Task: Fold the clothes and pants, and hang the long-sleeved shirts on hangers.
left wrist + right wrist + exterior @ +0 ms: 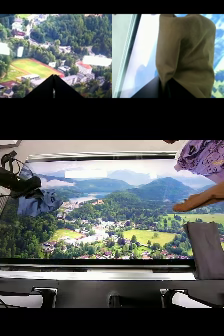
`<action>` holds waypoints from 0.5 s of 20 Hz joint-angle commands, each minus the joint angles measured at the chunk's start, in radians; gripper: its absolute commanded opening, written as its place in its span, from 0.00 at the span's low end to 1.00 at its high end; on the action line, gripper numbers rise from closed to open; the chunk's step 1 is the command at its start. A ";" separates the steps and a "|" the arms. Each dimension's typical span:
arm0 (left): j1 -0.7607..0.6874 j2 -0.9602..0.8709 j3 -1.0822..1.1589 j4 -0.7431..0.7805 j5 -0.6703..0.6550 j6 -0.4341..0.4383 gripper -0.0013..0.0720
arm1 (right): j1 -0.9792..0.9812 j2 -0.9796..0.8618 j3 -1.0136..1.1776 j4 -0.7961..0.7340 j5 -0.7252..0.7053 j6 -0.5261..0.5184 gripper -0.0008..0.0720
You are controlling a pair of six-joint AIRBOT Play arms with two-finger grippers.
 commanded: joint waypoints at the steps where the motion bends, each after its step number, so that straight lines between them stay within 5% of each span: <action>1: 0.000 0.001 0.000 0.000 -0.013 0.000 0.04 | -0.010 0.045 0.001 -0.208 0.043 0.155 0.05; 10: 0.000 0.000 0.000 0.000 -0.027 0.003 0.04 | -0.010 0.064 0.000 -0.460 0.364 0.211 0.05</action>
